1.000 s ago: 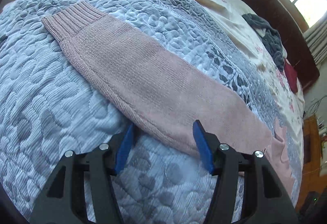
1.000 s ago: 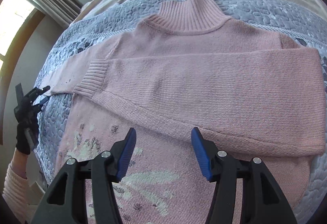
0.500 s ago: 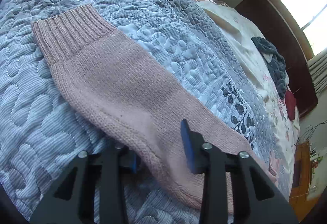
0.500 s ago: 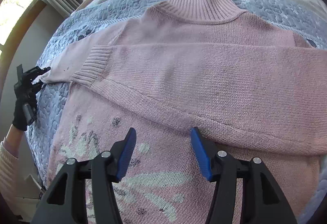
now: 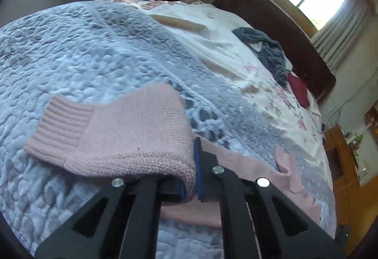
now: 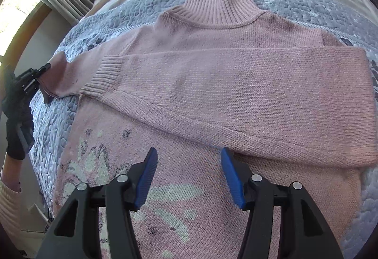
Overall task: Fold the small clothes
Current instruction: 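Fold the held sleeve across the sweater body with the left gripper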
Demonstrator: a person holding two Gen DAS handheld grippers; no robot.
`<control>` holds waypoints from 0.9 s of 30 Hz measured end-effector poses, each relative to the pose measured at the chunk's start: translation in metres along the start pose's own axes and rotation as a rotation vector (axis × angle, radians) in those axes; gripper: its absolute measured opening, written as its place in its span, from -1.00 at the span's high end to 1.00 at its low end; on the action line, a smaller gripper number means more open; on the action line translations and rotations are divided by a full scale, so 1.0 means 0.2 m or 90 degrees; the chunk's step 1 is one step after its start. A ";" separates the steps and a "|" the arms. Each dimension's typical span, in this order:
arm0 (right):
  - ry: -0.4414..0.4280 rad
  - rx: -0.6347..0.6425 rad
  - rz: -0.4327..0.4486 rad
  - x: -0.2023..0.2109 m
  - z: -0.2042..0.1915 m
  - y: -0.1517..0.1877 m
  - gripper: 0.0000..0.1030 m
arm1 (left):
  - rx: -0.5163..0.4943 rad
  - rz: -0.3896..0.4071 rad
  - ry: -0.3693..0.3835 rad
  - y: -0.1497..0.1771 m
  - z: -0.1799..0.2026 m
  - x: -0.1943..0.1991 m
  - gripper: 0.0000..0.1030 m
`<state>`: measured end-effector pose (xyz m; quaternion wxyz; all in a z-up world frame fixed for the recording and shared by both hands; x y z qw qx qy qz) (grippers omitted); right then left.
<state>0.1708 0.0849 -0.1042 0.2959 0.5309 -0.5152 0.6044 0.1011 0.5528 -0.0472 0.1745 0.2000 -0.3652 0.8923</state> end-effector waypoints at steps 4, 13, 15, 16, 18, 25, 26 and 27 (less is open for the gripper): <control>0.004 -0.013 0.005 0.02 0.06 0.01 -0.09 | -0.030 -0.026 0.068 0.11 0.27 -0.08 0.90; 0.016 -0.045 0.021 0.06 0.19 0.00 -0.09 | -0.096 -0.118 0.188 0.46 0.82 -0.34 0.89; 0.027 -0.046 0.024 0.06 0.21 0.00 -0.09 | -0.098 -0.145 0.199 0.54 0.88 -0.41 0.87; 0.031 -0.046 0.024 0.06 0.22 0.00 -0.09 | -0.098 -0.160 0.197 0.59 0.90 -0.45 0.86; 0.034 -0.050 0.021 0.05 0.23 0.00 -0.09 | -0.090 -0.187 0.192 0.66 0.90 -0.53 0.81; 0.021 -0.068 0.004 0.01 0.28 0.00 -0.09 | -0.049 -0.277 0.147 0.88 0.77 -0.77 0.76; 0.021 -0.069 0.002 0.01 0.29 0.01 -0.09 | -0.038 -0.289 0.144 0.90 0.73 -0.79 0.73; 0.021 -0.069 0.000 0.01 0.29 0.00 -0.10 | -0.029 -0.296 0.149 0.91 0.71 -0.79 0.73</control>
Point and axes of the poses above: each gripper's, at about its wrist camera, not at the fingertips, and x roughly against the way its jaws point, z to its right, y to its underside, the point moved 1 cm from there along -x, roughly the way its jaws point, and after that the axes turned 14 degrees about y, right-handed, at the moved point
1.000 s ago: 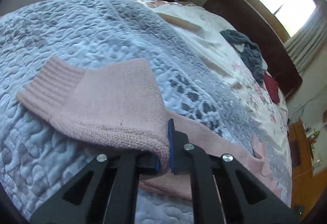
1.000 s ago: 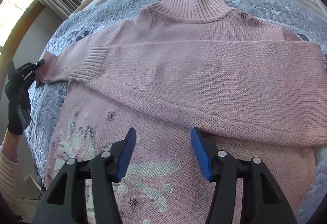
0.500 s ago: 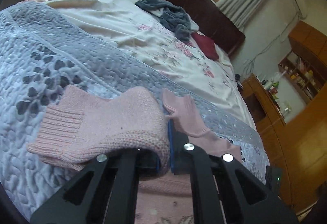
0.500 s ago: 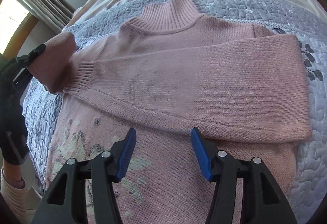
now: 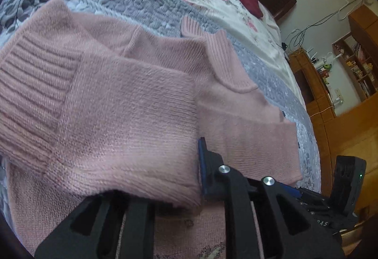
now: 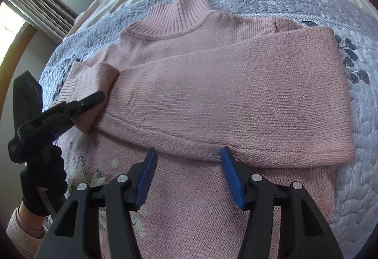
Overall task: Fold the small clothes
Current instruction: 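Fold the held sleeve across the sweater body with the left gripper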
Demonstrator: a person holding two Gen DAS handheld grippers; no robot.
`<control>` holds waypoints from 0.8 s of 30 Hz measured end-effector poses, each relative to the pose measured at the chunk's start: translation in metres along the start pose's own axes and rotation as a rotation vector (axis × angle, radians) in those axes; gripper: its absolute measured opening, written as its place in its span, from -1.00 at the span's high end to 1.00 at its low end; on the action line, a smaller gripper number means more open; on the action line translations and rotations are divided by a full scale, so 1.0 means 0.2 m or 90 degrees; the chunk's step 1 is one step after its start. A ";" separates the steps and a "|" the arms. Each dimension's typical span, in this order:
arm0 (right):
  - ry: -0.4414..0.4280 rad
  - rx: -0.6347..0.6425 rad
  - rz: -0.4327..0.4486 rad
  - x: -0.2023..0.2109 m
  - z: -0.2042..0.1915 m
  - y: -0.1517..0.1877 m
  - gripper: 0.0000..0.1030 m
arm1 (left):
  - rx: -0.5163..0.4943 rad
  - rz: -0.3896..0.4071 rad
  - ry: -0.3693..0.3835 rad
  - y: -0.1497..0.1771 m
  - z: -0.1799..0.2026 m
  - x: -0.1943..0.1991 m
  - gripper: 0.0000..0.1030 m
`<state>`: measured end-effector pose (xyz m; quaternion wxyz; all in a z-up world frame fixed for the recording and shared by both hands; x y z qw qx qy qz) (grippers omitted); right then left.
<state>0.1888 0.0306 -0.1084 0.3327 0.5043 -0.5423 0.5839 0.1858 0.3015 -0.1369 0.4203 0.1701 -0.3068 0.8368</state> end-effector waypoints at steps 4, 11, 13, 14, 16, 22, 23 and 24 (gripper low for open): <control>0.000 -0.001 -0.009 0.00 0.00 -0.02 -0.10 | -0.021 0.004 0.023 0.06 0.01 0.13 0.44; -0.052 -0.003 -0.005 0.07 -0.12 -0.12 -0.11 | -0.088 0.076 -0.037 0.14 -0.02 0.62 0.17; -0.075 -0.004 -0.017 0.05 -0.20 -0.17 -0.11 | -0.094 0.107 -0.072 0.08 -0.05 0.71 0.16; -0.086 -0.006 -0.024 0.03 -0.24 -0.20 -0.11 | -0.092 0.113 -0.100 0.04 -0.08 0.73 0.16; -0.109 -0.007 -0.038 -0.01 -0.33 -0.26 -0.11 | -0.075 0.119 -0.115 -0.03 -0.12 0.74 0.16; -0.157 -0.020 -0.077 -0.13 -0.56 -0.35 -0.11 | -0.075 0.064 -0.181 -0.11 -0.24 0.57 0.16; -0.159 -0.019 -0.083 -0.15 -0.58 -0.36 -0.11 | -0.075 0.053 -0.190 -0.11 -0.26 0.54 0.15; -0.162 -0.019 -0.089 -0.17 -0.61 -0.36 -0.11 | -0.078 0.054 -0.193 -0.10 -0.27 0.53 0.14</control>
Point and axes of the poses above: each gripper's, at about its wrist camera, not at the fingertips, and x roughly against the way its jaws point, z to its right, y to its underside, the point moved 1 cm from there along -x, roughly the way its jaws point, and after that the axes turned 14 degrees about y, right-handed, at the moved point
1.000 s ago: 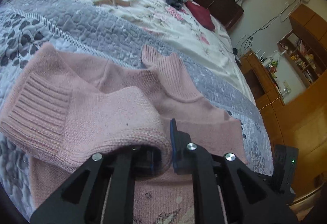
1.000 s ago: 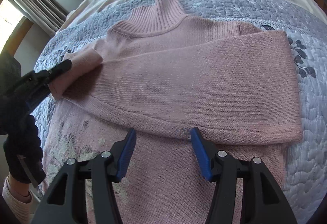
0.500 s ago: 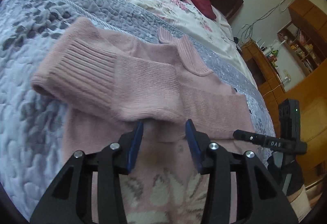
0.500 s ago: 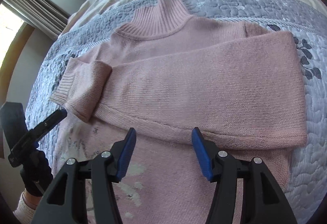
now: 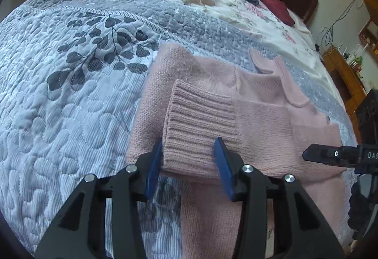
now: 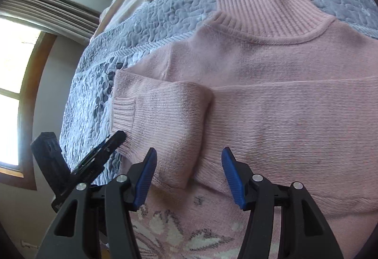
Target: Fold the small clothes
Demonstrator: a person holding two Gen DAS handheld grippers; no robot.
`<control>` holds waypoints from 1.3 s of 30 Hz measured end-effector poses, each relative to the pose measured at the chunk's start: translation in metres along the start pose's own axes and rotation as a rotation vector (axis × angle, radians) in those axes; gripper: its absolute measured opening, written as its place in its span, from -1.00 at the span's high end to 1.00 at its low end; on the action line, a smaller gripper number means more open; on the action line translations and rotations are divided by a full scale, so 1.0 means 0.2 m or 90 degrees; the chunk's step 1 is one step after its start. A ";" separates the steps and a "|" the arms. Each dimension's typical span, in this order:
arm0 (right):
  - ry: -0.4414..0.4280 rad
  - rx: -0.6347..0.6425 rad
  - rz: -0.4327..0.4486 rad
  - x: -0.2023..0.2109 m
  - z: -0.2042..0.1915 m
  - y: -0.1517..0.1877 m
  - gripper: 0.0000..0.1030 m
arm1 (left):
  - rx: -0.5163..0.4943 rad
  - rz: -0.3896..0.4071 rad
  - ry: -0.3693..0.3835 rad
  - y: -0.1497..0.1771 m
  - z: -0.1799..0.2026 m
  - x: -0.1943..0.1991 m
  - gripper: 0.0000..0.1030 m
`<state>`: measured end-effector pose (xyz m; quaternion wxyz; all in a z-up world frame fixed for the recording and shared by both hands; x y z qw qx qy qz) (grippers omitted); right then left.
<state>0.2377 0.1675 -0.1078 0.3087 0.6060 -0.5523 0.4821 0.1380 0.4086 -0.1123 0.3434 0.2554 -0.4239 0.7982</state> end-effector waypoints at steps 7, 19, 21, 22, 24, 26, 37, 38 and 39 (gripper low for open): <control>-0.001 0.049 -0.023 -0.14 -0.10 0.01 0.56 | 0.033 0.010 0.030 0.01 -0.01 0.07 0.13; 0.079 0.041 0.093 0.31 0.22 -0.04 0.81 | -0.005 0.033 0.069 -0.08 0.19 0.12 0.11; 0.084 0.019 0.083 0.30 0.31 -0.05 0.81 | -0.020 0.020 0.066 -0.08 0.24 0.05 0.11; 0.087 0.013 0.074 0.28 0.35 -0.05 0.81 | -0.027 0.009 0.061 -0.07 0.25 0.02 0.11; 0.108 0.012 0.055 0.21 0.39 -0.05 0.81 | -0.033 -0.015 0.043 -0.06 0.27 -0.07 0.11; 0.124 0.014 0.040 0.13 0.40 -0.04 0.80 | -0.029 -0.028 0.030 -0.04 0.25 -0.13 0.12; 0.217 0.047 0.081 0.19 0.35 -0.01 0.33 | -0.028 -0.038 0.051 -0.06 0.22 -0.11 0.12; 0.234 0.063 0.113 0.25 0.30 -0.01 0.14 | -0.022 -0.030 0.062 -0.06 0.21 -0.08 0.12; 0.242 0.081 0.143 0.31 0.26 0.00 0.03 | -0.020 -0.023 0.067 -0.05 0.21 -0.05 0.11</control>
Point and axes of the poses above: each gripper's, at about its wrist camera, not at the fingertips, and x roughly against the way its jaws point, z to its right, y to its underside, the point moved 1 cm from there along -x, roughly the way its jaws point, and after that the axes turned 14 degrees about y, right-handed, at the moved point
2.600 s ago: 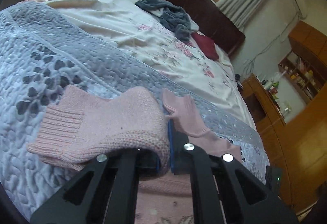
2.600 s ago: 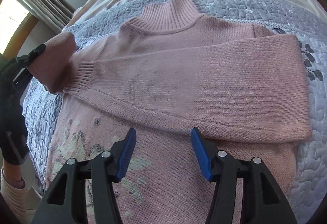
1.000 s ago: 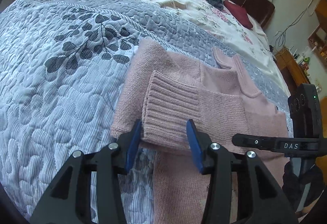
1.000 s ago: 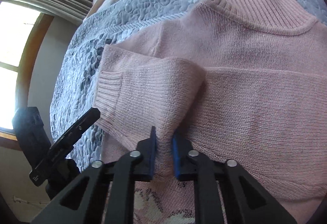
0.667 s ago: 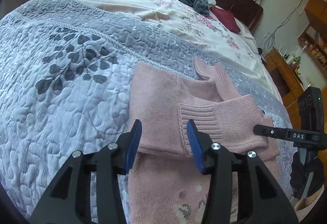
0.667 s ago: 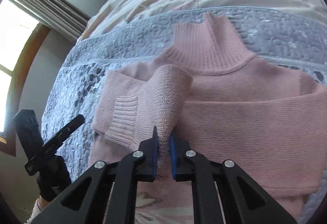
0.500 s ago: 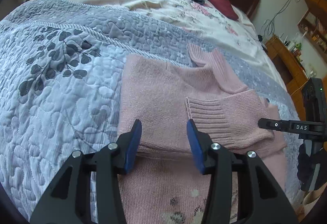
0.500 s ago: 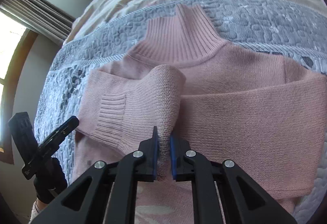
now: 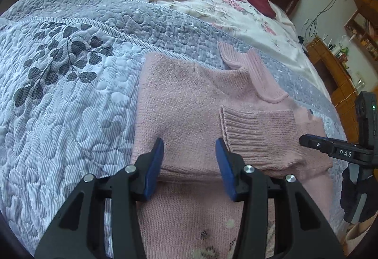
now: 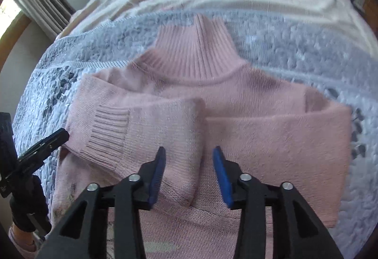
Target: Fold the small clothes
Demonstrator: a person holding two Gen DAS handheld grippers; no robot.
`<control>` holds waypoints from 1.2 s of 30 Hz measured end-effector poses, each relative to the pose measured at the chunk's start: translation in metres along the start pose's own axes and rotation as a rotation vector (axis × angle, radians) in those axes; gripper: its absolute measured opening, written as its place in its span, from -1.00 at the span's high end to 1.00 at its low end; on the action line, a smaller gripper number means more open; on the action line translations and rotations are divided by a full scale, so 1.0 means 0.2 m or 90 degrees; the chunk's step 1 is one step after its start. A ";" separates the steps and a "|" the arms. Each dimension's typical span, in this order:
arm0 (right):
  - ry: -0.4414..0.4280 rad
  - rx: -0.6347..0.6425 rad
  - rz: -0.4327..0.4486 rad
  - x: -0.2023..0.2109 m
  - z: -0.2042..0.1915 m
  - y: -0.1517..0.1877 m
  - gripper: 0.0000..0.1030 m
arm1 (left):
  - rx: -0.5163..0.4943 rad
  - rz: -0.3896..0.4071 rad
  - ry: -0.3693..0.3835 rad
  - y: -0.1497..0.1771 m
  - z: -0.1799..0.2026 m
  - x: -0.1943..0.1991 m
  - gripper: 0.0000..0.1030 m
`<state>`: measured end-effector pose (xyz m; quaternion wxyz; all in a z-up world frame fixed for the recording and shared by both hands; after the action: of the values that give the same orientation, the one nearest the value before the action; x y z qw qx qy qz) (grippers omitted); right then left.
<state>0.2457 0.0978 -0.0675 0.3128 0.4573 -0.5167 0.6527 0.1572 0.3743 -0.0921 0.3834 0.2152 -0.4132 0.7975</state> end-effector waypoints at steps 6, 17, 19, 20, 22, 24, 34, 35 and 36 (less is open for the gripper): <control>-0.096 0.094 -0.009 0.08 -0.36 -0.02 0.02 | -0.012 -0.010 0.003 0.02 0.01 0.01 0.11; -0.089 0.157 -0.089 -0.21 -0.71 0.03 0.02 | -0.002 -0.032 0.013 0.00 -0.05 -0.06 0.11; -0.086 0.161 -0.087 -0.22 -0.71 0.03 0.06 | -0.005 -0.032 0.011 0.00 -0.06 -0.07 0.11; -0.086 0.156 -0.086 -0.22 -0.69 0.03 0.21 | -0.004 -0.032 0.011 0.00 -0.06 -0.07 0.11; -0.083 0.154 -0.081 -0.21 -0.66 0.02 0.70 | 0.000 -0.030 0.012 0.00 -0.06 -0.08 0.11; -0.117 0.120 -0.084 -0.19 -0.58 0.00 0.84 | 0.003 -0.031 0.011 0.00 -0.07 -0.08 0.11; -0.191 -0.086 -0.001 0.14 0.07 -0.01 0.85 | -0.010 -0.029 -0.007 0.01 -0.06 -0.09 0.11; -0.183 -0.101 0.008 0.17 0.14 0.00 0.85 | -0.010 -0.028 -0.008 0.01 -0.05 -0.09 0.11; -0.177 -0.114 0.015 0.19 0.21 0.01 0.85 | -0.011 -0.028 -0.009 0.01 -0.05 -0.09 0.11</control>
<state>0.2405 0.0548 -0.0313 0.2702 0.5072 -0.6167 0.5379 0.1666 0.3740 -0.1115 0.3996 0.2267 -0.4179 0.7838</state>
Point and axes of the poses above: each gripper's, at about its wrist camera, not at the fingertips, and x roughly against the way its jaws point, z to its right, y to its underside, the point moved 1 cm from there along -x, roughly the way its jaws point, and after that the axes turned 14 degrees about y, right-handed, at the moved point
